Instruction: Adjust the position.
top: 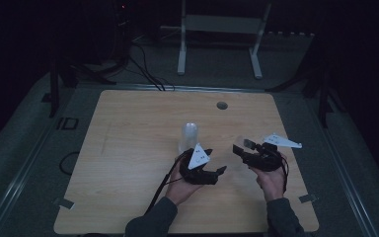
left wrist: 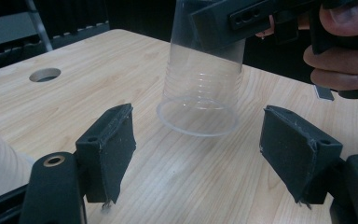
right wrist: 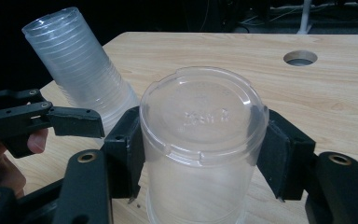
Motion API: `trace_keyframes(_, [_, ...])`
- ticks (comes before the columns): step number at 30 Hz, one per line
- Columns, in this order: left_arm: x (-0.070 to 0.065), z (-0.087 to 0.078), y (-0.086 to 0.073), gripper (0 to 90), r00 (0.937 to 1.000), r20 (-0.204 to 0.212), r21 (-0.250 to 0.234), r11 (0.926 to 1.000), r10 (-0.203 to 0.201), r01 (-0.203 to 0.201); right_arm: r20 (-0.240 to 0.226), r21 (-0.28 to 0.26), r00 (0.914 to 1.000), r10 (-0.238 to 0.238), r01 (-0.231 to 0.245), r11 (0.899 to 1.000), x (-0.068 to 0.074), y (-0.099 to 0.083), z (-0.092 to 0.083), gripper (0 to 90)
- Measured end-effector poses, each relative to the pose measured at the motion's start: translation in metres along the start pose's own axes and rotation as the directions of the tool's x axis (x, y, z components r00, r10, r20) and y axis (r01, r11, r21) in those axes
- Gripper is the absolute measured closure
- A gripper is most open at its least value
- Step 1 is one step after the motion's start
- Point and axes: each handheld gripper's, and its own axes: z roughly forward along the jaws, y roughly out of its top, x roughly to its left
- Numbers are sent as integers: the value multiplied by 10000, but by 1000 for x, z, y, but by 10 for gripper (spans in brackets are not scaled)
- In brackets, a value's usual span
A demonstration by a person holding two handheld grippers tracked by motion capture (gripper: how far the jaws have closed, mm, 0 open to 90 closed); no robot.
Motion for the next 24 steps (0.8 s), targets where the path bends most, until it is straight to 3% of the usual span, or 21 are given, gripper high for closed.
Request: trace_keyframes(24, [4, 5, 10, 263, 9999, -88, -72, 9999, 69, -70, -836, -29, 9928, 857, -862, 9963, 0, -2, 0, 393])
